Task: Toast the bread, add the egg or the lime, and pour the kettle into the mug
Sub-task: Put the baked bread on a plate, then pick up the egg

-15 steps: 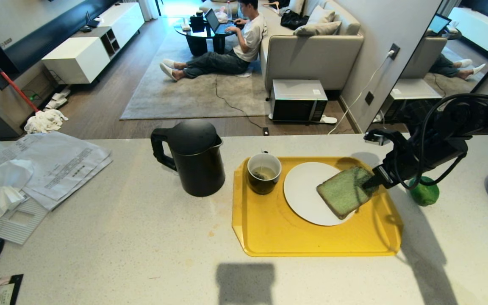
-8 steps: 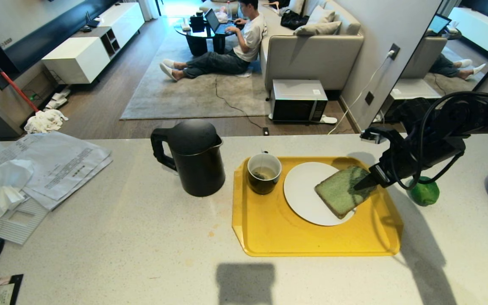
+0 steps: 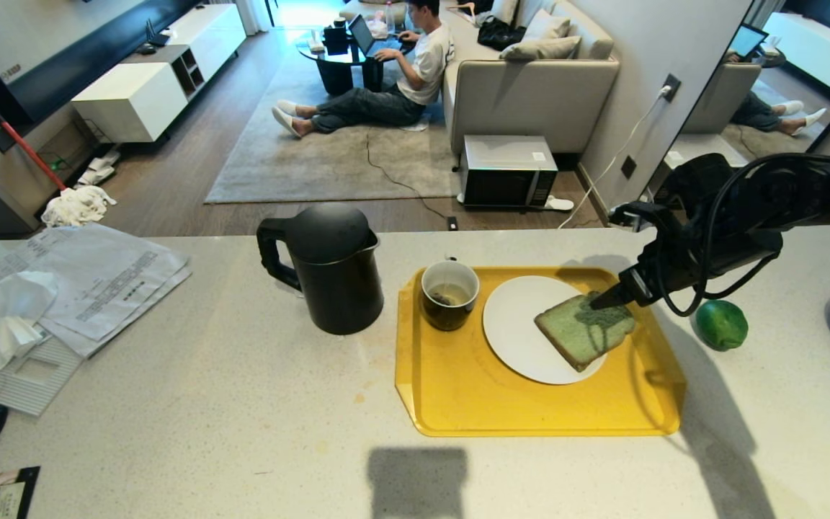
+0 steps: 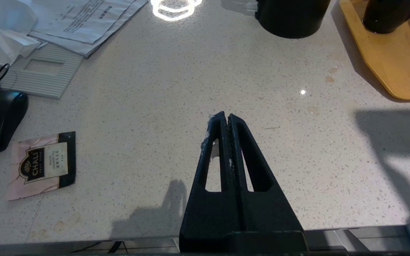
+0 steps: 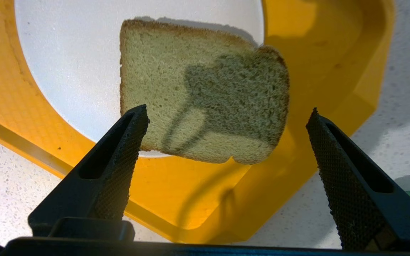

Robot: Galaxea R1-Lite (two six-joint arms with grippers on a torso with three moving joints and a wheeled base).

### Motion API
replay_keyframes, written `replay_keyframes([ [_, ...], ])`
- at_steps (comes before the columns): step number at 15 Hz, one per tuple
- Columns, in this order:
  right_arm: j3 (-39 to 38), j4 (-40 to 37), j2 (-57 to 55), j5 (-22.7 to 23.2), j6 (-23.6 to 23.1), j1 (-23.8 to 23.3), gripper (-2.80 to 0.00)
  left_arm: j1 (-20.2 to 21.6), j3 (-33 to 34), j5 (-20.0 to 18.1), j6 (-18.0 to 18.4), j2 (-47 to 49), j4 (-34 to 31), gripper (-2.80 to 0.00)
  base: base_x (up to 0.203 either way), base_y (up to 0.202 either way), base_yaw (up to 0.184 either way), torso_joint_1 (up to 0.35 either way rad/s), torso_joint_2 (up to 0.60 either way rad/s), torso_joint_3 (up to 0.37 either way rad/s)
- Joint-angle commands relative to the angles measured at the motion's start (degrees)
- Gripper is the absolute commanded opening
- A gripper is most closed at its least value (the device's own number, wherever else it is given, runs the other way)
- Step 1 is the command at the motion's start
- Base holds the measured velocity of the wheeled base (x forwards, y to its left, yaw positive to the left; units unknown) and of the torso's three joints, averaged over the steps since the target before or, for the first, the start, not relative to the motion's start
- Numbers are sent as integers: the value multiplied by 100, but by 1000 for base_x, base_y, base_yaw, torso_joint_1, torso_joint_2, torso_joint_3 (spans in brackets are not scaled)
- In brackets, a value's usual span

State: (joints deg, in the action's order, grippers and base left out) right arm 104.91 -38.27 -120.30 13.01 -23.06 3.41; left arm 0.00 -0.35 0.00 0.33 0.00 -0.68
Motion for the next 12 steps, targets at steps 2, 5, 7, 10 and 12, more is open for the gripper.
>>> replay_keyframes([
  [2,1,21,401,9,-5,5,0,0,0,0,2,9,-2,-280,0,0,0,0,0,0],
  [5,-64,22,922,9,11,-24,0,0,0,7,2,9,-2,-280,0,0,0,0,0,0],
  [7,-92,18,1231,9,62,-49,-280,0,0,0,2,9,-2,-280,0,0,0,0,0,0],
  [10,-206,22,1744,1,114,-89,-280,0,0,0,2,9,-2,-280,0,0,0,0,0,0],
  [12,-314,34,2162,-22,293,-165,-280,0,0,9,2,9,-2,-280,0,0,0,0,0,0],
])
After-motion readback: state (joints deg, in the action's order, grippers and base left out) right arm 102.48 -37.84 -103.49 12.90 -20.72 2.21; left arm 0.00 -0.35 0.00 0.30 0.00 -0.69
